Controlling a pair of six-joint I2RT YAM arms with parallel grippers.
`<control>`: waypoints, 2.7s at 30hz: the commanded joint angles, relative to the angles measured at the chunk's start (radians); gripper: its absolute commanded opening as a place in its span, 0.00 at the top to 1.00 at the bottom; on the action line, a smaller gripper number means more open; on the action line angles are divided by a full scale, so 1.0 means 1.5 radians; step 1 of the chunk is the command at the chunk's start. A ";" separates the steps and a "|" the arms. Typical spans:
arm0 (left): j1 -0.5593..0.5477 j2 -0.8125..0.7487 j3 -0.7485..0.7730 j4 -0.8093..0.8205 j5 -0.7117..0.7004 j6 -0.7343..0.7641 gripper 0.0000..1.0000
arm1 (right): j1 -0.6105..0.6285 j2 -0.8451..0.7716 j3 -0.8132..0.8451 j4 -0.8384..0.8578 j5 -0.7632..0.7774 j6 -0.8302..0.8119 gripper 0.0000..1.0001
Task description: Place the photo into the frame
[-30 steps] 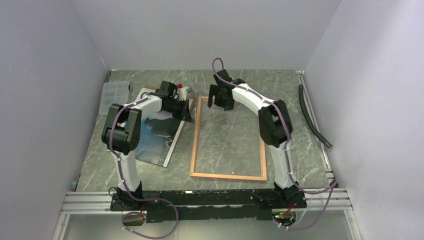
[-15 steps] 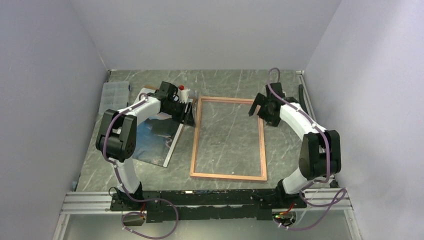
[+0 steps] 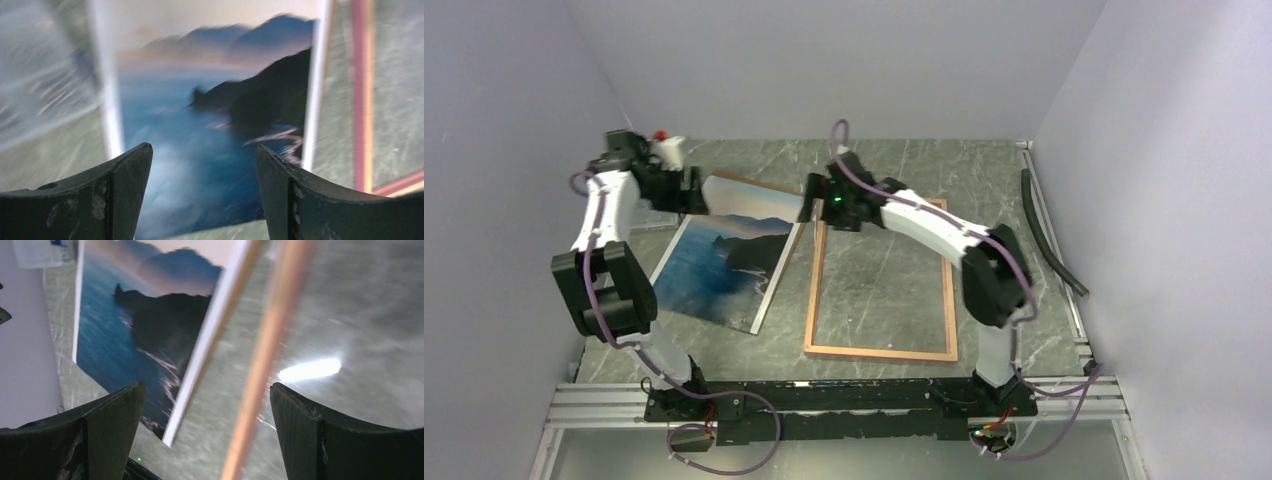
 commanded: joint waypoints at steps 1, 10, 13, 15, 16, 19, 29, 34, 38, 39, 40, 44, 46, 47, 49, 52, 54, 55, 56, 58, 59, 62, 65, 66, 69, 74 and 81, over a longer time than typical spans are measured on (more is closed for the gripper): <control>0.143 -0.030 -0.010 -0.113 -0.023 0.143 0.21 | 0.081 0.146 0.172 -0.032 -0.030 0.010 0.02; 0.281 -0.043 -0.137 -0.035 -0.101 0.235 0.30 | 0.128 0.276 0.270 -0.103 -0.050 0.002 0.02; 0.281 -0.046 -0.187 0.050 -0.151 0.235 0.30 | 0.130 0.269 0.240 -0.097 -0.038 0.007 0.02; 0.281 -0.037 -0.211 0.109 -0.170 0.229 0.31 | 0.131 0.257 0.211 -0.084 -0.037 0.013 0.02; 0.279 -0.029 -0.218 0.123 -0.178 0.225 0.31 | 0.131 0.252 0.202 -0.080 -0.038 0.016 0.02; 0.269 0.001 -0.233 0.142 -0.195 0.214 0.32 | 0.131 0.249 0.190 -0.076 -0.048 0.022 0.02; 0.198 -0.034 -0.265 0.107 -0.152 0.190 0.31 | 0.124 0.153 0.178 -0.083 0.018 -0.030 0.01; 0.172 -0.069 -0.206 0.033 -0.091 0.163 0.27 | 0.120 0.118 0.157 -0.133 0.097 -0.052 0.01; 0.142 -0.085 -0.187 0.006 -0.060 0.141 0.25 | 0.121 0.123 0.125 -0.144 0.108 -0.049 0.02; 0.127 -0.090 -0.189 0.004 -0.059 0.137 0.25 | 0.122 0.126 0.119 -0.145 0.109 -0.046 0.02; 0.108 -0.096 -0.191 0.004 -0.065 0.132 0.24 | 0.123 0.129 0.114 -0.145 0.107 -0.046 0.02; 0.061 -0.111 -0.197 0.008 -0.080 0.116 0.20 | 0.130 0.147 0.115 -0.147 0.114 -0.046 0.04; 0.061 -0.113 -0.197 0.007 -0.086 0.114 0.19 | 0.136 0.154 0.124 -0.156 0.119 -0.047 0.05; 0.063 -0.112 -0.200 0.008 -0.098 0.118 0.18 | 0.141 0.154 0.128 -0.158 0.123 -0.048 0.05; 0.086 -0.111 -0.207 0.017 -0.111 0.136 0.18 | 0.149 0.152 0.141 -0.154 0.126 -0.051 0.06; 0.148 -0.093 -0.201 0.027 -0.119 0.173 0.19 | 0.157 0.153 0.164 -0.141 0.109 -0.048 0.08; 0.182 -0.076 -0.202 0.057 -0.145 0.199 0.20 | 0.160 0.165 0.183 -0.129 0.084 -0.040 0.09; 0.202 -0.067 -0.203 0.070 -0.158 0.208 0.20 | 0.161 0.175 0.193 -0.123 0.069 -0.034 0.09; 0.210 -0.057 -0.205 0.086 -0.174 0.213 0.20 | 0.161 0.187 0.206 -0.119 0.048 -0.028 0.10; 0.217 -0.034 -0.214 0.123 -0.214 0.215 0.21 | 0.162 0.215 0.230 -0.120 0.016 -0.014 0.10; 0.218 -0.023 -0.221 0.144 -0.232 0.212 0.22 | 0.163 0.228 0.239 -0.117 0.002 -0.010 0.10; 0.217 0.006 -0.234 0.177 -0.252 0.193 0.22 | 0.162 0.259 0.254 -0.111 -0.028 0.004 0.10; 0.209 0.024 -0.246 0.188 -0.245 0.177 0.23 | 0.162 0.280 0.261 -0.106 -0.053 0.014 0.10; 0.203 0.027 -0.255 0.195 -0.249 0.175 0.23 | 0.162 0.285 0.262 -0.103 -0.058 0.017 0.10; 0.182 0.032 -0.286 0.215 -0.265 0.171 0.23 | 0.163 0.307 0.269 -0.102 -0.079 0.027 0.10; 0.148 0.016 -0.335 0.219 -0.259 0.170 0.24 | 0.153 0.305 0.235 -0.065 -0.116 0.066 0.10; 0.101 -0.013 -0.390 0.201 -0.238 0.163 0.26 | 0.142 0.291 0.196 -0.031 -0.161 0.120 0.09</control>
